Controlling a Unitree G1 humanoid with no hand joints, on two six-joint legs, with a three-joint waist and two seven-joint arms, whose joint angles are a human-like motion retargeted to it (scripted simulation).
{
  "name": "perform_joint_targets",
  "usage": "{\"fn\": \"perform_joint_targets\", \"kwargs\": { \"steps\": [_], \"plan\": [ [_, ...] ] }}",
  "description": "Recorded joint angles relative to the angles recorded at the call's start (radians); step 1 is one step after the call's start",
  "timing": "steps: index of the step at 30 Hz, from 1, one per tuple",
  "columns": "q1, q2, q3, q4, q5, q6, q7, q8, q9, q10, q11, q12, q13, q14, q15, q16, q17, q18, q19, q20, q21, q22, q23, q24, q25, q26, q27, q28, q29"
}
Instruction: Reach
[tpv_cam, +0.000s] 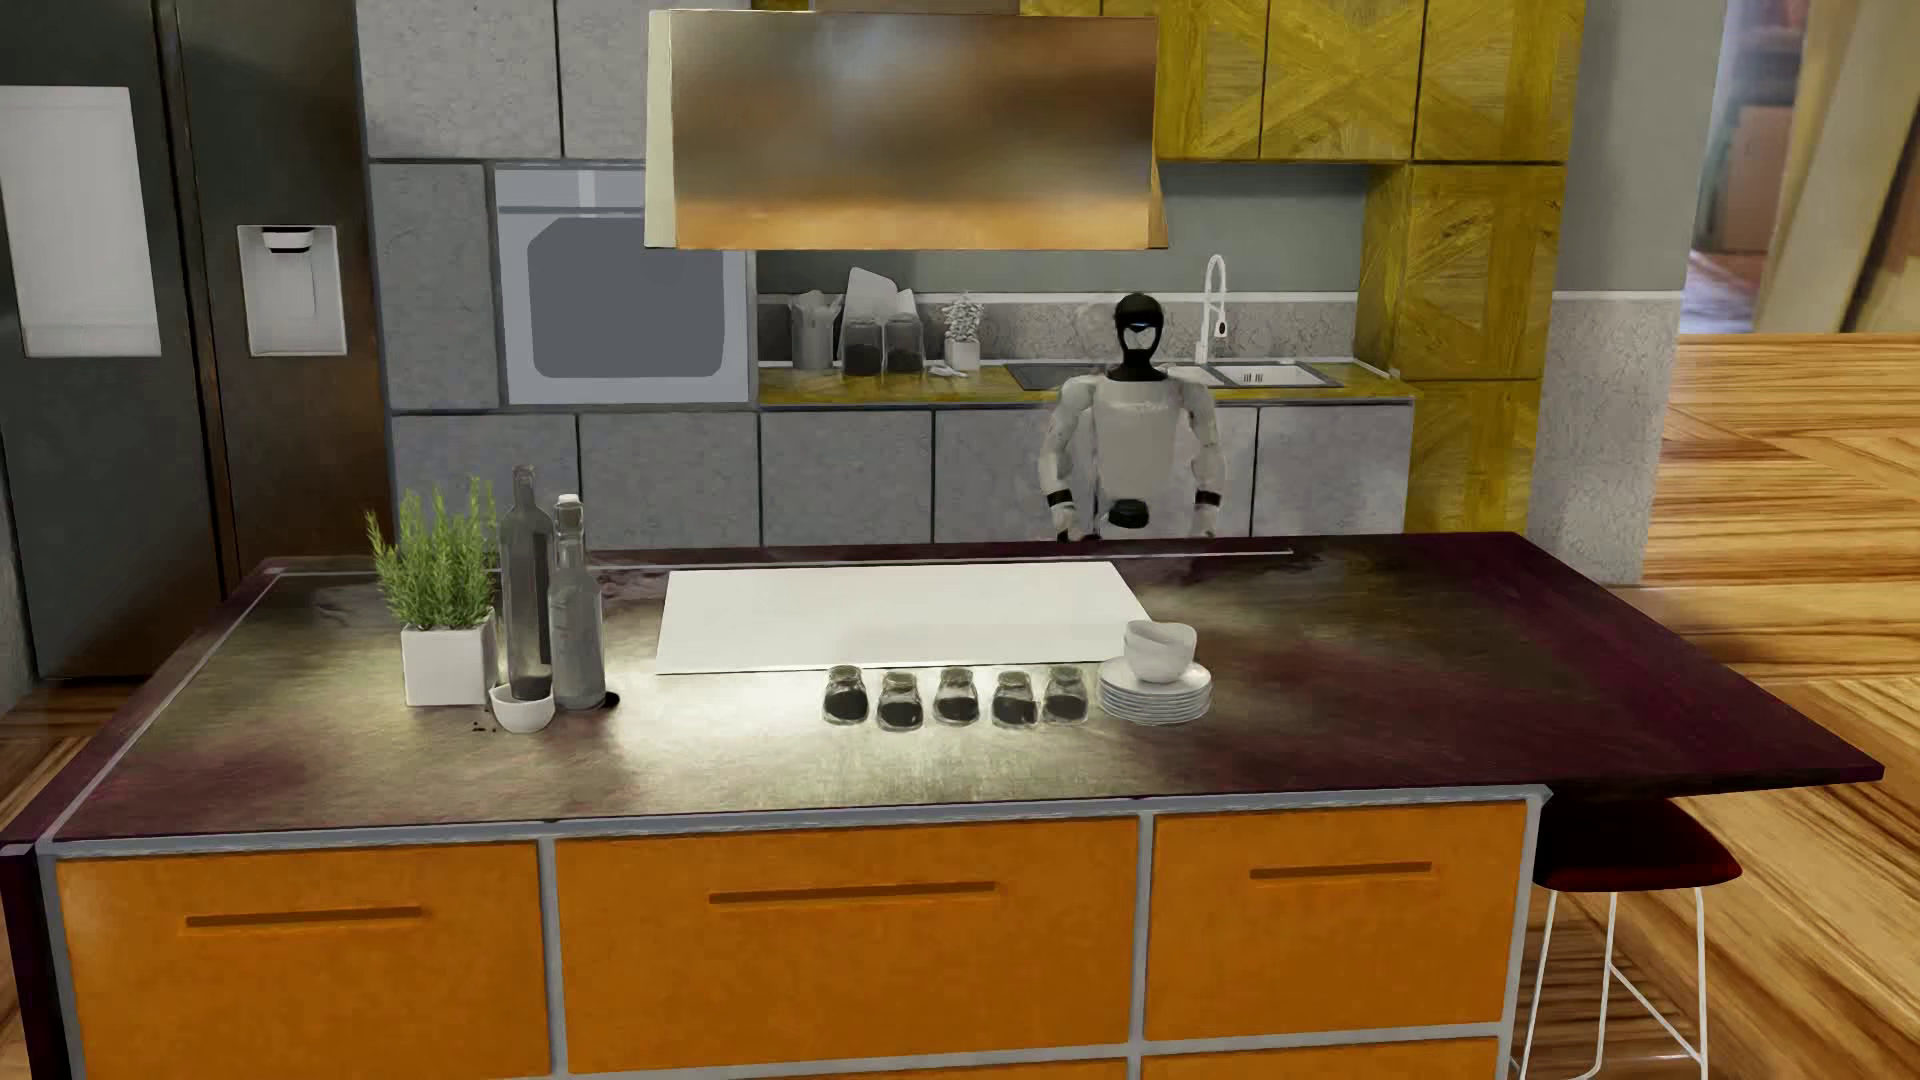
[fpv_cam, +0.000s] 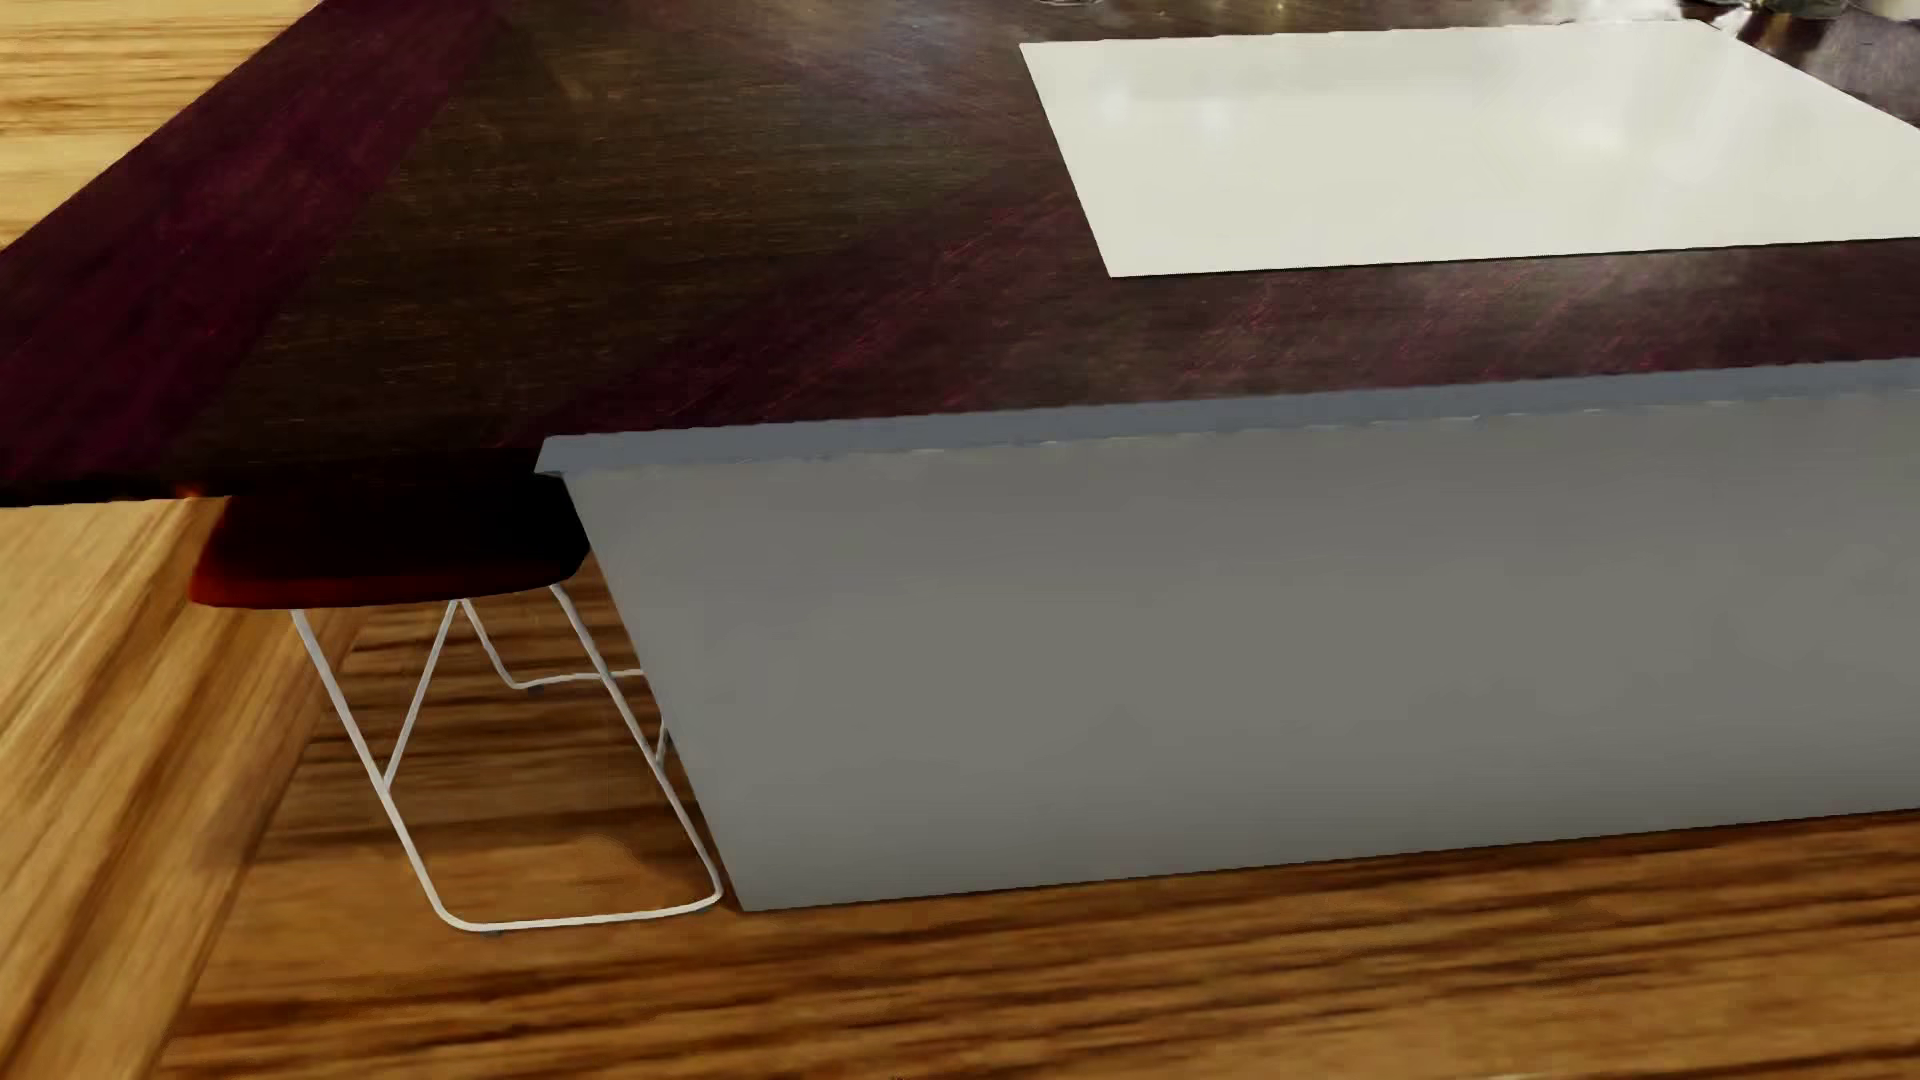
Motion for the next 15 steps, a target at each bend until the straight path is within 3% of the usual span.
{"fn": "perform_joint_targets", "kwargs": {
  "steps": [6,8,9,12,13,15],
  "plan": [
    [-0.015,-0.020,-0.031,0.006,-0.001,0.004,0.000,0.000,0.014,-0.011,-0.009,-0.053,0.000,0.008,0.029,-0.012,-0.016,0.000,0.000,-0.084,0.040,0.008,0.059,0.000,0.000,0.000,0.000,0.000,0.000],
    [-0.020,-0.011,-0.062,0.005,-0.001,0.010,0.000,0.000,0.022,-0.015,-0.053,-0.171,-0.037,0.007,0.075,-0.018,-0.021,0.000,0.000,-0.236,0.102,0.131,0.100,0.000,0.000,0.000,0.000,0.000,0.000],
    [-0.022,-0.004,-0.084,0.004,-0.003,0.008,0.000,0.000,0.035,-0.012,-0.073,-0.276,-0.063,0.010,0.096,-0.018,-0.021,0.000,0.000,-0.238,0.141,0.210,0.111,0.000,0.000,0.000,0.000,0.000,0.000],
    [-0.037,-0.012,-0.138,0.004,-0.002,0.029,0.000,0.000,0.041,-0.012,-0.095,-0.673,-0.113,0.002,0.152,0.029,-0.051,0.000,0.000,-0.036,0.202,0.210,0.086,0.000,0.000,0.000,0.000,0.000,0.000],
    [-0.018,0.015,-0.145,0.001,-0.006,0.052,0.000,0.000,0.065,-0.010,-0.127,-0.851,-0.108,0.003,0.193,0.016,-0.084,0.000,0.000,0.038,0.171,0.264,0.059,0.000,0.000,0.000,0.000,0.000,0.000],
    [-0.023,0.015,-0.188,0.002,-0.002,0.093,0.000,0.000,0.066,-0.010,-0.140,-1.124,-0.136,0.006,0.210,0.075,-0.112,0.000,0.000,0.147,0.146,0.290,0.048,0.000,0.000,0.000,0.000,0.000,0.000]
  ]
}}
